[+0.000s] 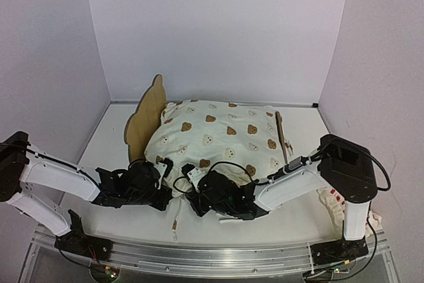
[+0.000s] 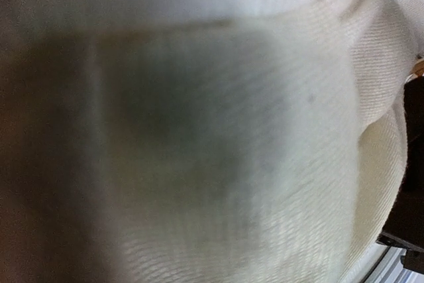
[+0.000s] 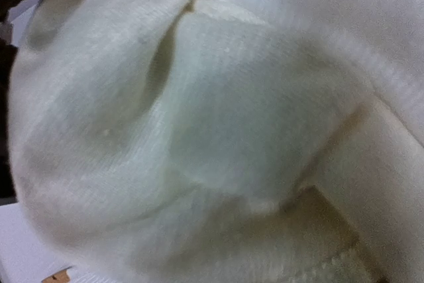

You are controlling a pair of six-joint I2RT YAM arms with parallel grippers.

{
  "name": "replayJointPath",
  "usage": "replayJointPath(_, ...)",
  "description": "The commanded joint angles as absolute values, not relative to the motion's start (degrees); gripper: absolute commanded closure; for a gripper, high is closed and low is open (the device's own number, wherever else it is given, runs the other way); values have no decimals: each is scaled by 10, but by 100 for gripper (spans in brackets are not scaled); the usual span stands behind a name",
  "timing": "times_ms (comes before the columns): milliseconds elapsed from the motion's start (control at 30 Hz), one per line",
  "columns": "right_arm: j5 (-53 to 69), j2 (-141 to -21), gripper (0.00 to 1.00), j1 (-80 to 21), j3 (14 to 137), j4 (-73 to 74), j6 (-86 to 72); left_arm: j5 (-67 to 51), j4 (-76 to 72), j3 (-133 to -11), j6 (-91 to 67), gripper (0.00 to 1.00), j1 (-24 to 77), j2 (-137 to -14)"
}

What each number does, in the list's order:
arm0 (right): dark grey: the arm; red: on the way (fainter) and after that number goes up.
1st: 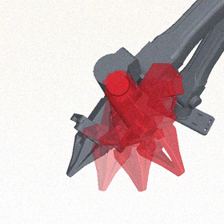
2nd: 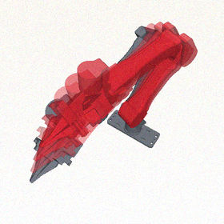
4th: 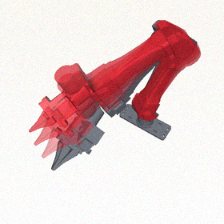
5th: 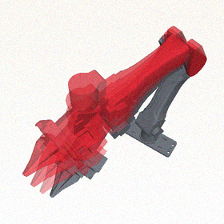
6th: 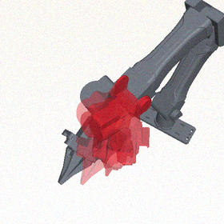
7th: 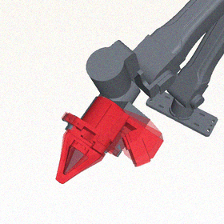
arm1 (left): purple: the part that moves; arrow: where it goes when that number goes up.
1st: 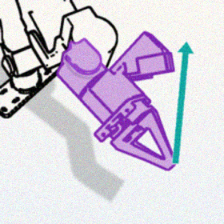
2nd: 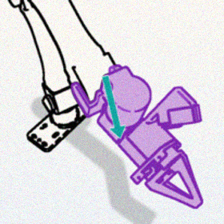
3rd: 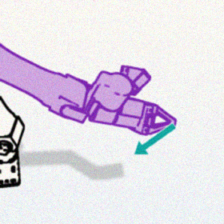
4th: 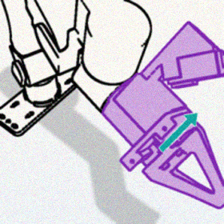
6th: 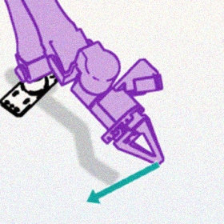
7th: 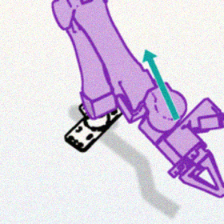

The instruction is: Set up the pet bed

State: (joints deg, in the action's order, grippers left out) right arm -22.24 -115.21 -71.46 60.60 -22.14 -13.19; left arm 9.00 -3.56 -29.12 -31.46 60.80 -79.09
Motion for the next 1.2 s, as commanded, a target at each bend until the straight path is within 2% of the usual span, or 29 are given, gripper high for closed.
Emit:
replayJointPath(0, -221, -1182, 69, -705, 649, -220, -124, 85, -50, -307, -305, 100, 605, -797)
replayJointPath(733, -188, -1251, 70, -705, 712, -270, -122, 58, -46, -316, -286, 100, 588, -800)
replayJointPath(1167, -214, -1282, 73, -704, 729, -288, -97, 45, -44, -325, -280, 100, 581, -813)
